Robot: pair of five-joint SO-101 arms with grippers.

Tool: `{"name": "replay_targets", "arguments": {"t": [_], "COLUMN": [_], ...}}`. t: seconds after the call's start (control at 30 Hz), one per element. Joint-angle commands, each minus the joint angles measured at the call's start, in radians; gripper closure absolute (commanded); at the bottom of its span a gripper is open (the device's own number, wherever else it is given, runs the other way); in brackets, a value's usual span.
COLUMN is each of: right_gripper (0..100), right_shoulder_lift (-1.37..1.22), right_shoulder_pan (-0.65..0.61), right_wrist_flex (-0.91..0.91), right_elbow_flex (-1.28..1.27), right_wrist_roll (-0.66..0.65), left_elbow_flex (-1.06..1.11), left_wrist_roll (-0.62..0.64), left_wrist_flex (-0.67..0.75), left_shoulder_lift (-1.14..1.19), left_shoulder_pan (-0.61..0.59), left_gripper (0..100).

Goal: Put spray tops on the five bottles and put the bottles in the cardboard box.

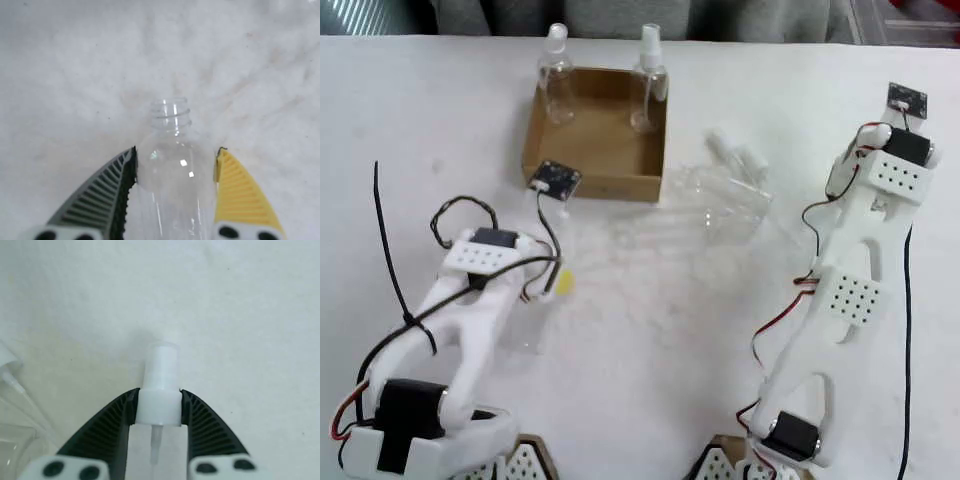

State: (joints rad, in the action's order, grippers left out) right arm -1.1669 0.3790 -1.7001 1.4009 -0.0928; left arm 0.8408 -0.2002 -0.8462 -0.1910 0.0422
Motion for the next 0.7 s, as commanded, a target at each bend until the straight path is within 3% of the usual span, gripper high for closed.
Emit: {"name": "replay_targets", "arguments": {"t": [0.0, 0.3, 0.57, 0.67], "right_gripper": [98.2, 98.2, 98.2, 97.8], "right_shoulder_lift": [0.166, 0.492, 0.645, 0.674], "right_shoulder_pan": [0.022, 0.033, 0.101, 0.133], "right_wrist_flex": [-0.030, -0.027, 0.010, 0.061], "right_elbow_flex": [-0.140, -0.701, -0.999, -1.103], "right_wrist_roll": [-0.002, -0.147, -0.157, -0.242], "left_elbow_flex": [0.000, 0.000, 0.000, 0.000], "left_wrist_roll": [-0.009, -0.009, -0.031, -0.057], "left_wrist_flex": [0.020, 0.020, 0.020, 0.018], "left_shoulder_lift": [-0.028, -0.028, -0.028, -0.030], "left_shoulder_pan": [0.012, 0.012, 0.012, 0.012], "left_gripper": [87, 87, 87, 87]}}
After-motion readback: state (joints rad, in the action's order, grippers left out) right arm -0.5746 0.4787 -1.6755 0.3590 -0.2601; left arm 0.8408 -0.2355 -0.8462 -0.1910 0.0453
